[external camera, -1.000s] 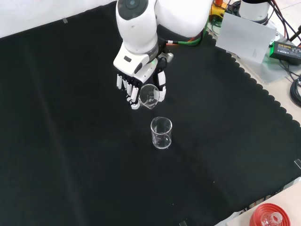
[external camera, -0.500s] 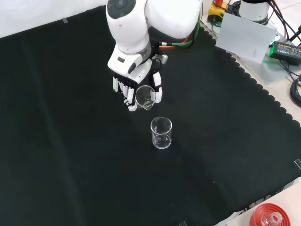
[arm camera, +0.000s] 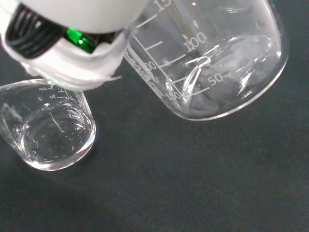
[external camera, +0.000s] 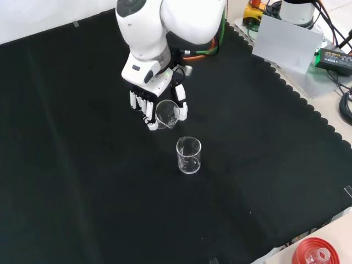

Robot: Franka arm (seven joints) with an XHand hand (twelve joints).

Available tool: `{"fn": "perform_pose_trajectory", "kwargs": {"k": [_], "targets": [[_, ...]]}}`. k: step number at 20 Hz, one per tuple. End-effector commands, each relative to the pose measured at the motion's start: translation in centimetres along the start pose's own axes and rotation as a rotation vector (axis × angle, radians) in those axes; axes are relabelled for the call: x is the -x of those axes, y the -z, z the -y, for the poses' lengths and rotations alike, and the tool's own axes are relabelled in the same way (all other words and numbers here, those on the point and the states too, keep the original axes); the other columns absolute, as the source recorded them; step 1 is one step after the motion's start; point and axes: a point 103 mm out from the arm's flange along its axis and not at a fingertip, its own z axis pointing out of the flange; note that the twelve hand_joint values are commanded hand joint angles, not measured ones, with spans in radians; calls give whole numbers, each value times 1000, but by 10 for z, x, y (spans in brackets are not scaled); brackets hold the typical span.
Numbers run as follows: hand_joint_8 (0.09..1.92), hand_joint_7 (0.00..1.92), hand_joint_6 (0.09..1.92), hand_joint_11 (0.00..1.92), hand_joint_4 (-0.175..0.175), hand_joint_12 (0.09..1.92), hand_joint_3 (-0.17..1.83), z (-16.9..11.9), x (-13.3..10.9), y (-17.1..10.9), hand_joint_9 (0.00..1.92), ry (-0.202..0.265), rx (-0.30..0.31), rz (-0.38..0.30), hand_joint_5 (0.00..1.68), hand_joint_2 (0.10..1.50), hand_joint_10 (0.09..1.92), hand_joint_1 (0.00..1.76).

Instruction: Place the beaker back on the table.

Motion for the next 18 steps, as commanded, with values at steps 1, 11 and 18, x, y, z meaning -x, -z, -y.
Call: {"fn": "perform_pose_trajectory", "kwargs": {"k": [1, 11, 18], "targets": [[87, 1719, 580, 1052, 175, 947, 623, 2, 9, -16, 1570, 5, 32, -82, 1316, 662, 87, 1134], [87, 1719, 582, 1067, 175, 950, 622, 7, 16, -31, 1569, -14, 99, -160, 1315, 662, 87, 1135], [87, 1720, 582, 1078, 175, 950, 624, 7, 14, -44, 1568, -36, 145, -190, 1316, 661, 87, 1135]]}}
